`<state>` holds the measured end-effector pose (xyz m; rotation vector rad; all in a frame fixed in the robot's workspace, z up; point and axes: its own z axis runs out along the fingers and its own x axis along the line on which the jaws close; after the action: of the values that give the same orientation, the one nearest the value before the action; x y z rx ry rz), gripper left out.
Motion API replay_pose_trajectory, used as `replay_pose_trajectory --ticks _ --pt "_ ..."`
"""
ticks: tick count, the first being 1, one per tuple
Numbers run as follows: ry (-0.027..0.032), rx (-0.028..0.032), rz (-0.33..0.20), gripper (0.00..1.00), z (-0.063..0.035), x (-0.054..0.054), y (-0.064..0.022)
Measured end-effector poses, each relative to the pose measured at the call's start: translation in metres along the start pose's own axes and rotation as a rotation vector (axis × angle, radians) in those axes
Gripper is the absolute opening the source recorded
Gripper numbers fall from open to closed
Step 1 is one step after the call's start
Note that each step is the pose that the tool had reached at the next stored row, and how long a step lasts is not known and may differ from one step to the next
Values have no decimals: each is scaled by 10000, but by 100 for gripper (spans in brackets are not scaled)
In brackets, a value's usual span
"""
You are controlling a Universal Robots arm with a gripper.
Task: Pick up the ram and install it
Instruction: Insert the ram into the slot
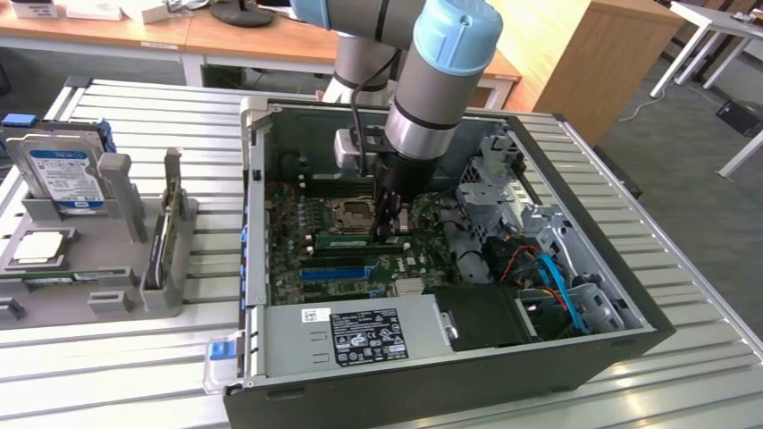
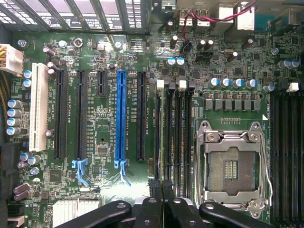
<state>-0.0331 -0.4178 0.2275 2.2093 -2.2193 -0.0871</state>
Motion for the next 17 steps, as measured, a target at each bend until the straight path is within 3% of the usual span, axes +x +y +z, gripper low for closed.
replay_pose_trajectory --ticks 17 --pt "-2 -3 -67 12 2 3 0"
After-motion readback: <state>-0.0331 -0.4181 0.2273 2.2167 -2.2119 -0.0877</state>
